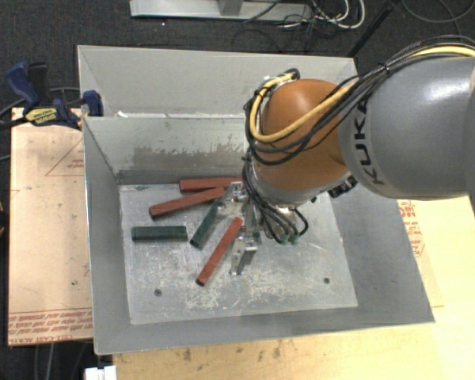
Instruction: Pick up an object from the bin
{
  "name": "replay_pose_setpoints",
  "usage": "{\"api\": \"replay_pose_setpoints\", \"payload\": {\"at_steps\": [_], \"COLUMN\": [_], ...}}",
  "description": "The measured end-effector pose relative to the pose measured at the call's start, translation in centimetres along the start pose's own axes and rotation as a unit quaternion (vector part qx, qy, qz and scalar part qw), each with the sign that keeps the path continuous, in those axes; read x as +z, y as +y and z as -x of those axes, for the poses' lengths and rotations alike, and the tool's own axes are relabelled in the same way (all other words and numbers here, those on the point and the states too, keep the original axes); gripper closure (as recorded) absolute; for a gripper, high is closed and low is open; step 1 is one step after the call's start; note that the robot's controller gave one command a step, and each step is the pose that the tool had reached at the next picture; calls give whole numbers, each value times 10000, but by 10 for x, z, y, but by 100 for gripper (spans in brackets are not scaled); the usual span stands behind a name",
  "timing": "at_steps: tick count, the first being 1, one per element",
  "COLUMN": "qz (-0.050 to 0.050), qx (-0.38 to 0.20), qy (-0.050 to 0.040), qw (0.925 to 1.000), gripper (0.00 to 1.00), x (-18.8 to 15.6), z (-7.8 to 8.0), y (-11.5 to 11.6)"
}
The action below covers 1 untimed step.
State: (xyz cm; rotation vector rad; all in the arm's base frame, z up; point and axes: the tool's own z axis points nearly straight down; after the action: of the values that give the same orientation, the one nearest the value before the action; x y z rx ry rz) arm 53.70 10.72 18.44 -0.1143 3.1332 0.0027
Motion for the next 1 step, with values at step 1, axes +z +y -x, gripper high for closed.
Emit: {"api": "replay_pose_setpoints", "payload": {"at_steps": [1], "qz": [-3], "qx": [-527], "qy": [2], "qw": [9986], "gripper": [0], "x": [59], "z": [9], "y": [9]}}
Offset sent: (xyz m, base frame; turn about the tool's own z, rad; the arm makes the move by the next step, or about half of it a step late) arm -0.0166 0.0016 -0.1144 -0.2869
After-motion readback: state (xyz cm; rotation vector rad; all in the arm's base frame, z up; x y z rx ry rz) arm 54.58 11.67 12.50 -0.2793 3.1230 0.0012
